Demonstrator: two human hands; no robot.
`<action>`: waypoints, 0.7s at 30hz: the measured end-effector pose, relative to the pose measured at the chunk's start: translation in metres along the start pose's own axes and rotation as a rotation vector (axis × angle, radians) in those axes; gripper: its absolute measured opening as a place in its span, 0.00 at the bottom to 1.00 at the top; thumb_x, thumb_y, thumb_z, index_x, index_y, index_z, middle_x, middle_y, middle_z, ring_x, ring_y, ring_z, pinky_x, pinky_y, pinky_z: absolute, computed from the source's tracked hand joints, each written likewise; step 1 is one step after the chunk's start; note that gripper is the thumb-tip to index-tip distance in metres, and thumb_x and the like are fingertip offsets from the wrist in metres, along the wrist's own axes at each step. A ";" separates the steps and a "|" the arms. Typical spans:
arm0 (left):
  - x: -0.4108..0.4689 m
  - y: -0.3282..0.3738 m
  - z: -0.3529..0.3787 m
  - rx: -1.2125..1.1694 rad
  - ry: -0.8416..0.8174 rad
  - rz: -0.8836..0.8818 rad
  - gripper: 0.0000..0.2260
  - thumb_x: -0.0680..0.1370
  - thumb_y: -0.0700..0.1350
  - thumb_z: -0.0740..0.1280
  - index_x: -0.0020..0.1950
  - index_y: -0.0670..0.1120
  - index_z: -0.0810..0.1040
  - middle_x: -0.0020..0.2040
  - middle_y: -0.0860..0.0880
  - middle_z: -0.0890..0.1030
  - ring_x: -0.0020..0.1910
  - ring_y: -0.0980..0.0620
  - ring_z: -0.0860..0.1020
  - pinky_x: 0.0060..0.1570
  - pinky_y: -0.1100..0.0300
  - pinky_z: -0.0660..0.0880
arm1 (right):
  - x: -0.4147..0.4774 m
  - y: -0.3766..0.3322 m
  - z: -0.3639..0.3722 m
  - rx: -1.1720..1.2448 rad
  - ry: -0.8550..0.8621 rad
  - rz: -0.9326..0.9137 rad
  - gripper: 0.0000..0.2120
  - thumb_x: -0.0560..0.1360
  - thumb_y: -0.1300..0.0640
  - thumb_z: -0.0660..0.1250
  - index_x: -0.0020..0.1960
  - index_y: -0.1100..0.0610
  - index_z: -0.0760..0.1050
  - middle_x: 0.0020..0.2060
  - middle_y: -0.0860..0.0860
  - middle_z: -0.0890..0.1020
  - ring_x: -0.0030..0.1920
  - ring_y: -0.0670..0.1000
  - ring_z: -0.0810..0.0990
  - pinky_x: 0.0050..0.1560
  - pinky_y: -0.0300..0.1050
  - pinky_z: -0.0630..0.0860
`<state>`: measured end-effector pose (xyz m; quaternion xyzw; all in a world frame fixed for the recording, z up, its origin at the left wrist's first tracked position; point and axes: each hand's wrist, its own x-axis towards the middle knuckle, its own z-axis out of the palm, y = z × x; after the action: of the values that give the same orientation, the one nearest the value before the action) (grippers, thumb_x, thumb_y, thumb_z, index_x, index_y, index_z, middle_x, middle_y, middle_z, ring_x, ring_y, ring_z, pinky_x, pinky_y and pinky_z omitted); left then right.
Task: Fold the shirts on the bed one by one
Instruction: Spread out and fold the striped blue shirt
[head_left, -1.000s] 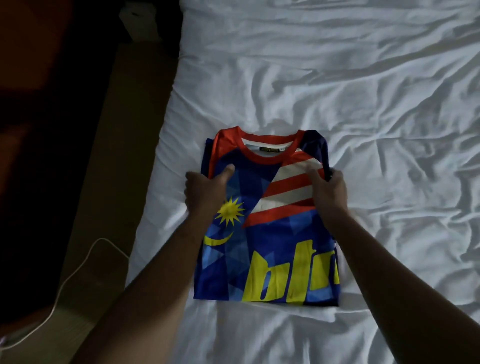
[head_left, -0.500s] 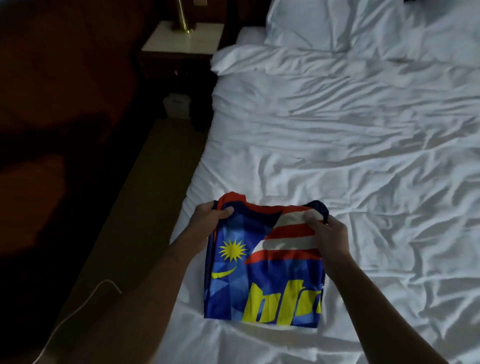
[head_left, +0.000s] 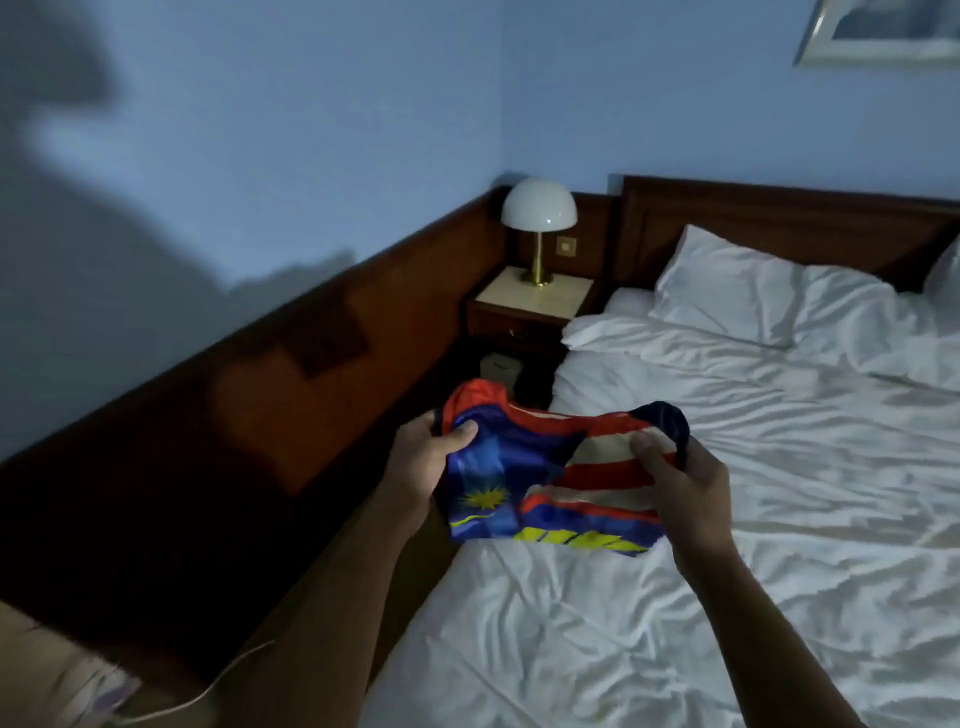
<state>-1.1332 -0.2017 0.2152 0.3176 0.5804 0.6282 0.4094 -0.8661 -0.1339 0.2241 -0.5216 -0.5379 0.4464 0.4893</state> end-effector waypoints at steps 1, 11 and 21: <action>-0.020 0.016 -0.012 0.004 0.055 0.038 0.11 0.77 0.37 0.74 0.59 0.36 0.83 0.55 0.34 0.85 0.57 0.32 0.83 0.62 0.39 0.79 | -0.008 -0.013 0.006 0.006 -0.051 -0.039 0.20 0.70 0.41 0.72 0.44 0.58 0.80 0.40 0.60 0.84 0.42 0.60 0.83 0.46 0.62 0.80; -0.303 0.070 -0.173 -0.013 0.725 0.193 0.17 0.73 0.48 0.80 0.57 0.41 0.84 0.52 0.38 0.87 0.52 0.34 0.85 0.57 0.36 0.81 | -0.173 -0.084 0.125 0.067 -0.816 -0.231 0.09 0.80 0.53 0.70 0.52 0.59 0.79 0.44 0.57 0.84 0.42 0.54 0.85 0.43 0.53 0.83; -0.646 0.029 -0.274 -0.155 1.477 0.293 0.09 0.79 0.38 0.72 0.59 0.38 0.81 0.53 0.37 0.86 0.52 0.35 0.85 0.51 0.46 0.83 | -0.500 -0.110 0.253 0.096 -1.555 -0.349 0.06 0.78 0.50 0.73 0.49 0.52 0.82 0.42 0.54 0.87 0.45 0.59 0.87 0.45 0.59 0.84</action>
<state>-1.0779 -0.9006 0.2591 -0.1414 0.6099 0.7647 -0.1525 -1.1417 -0.6314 0.2714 0.0527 -0.7793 0.6217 0.0586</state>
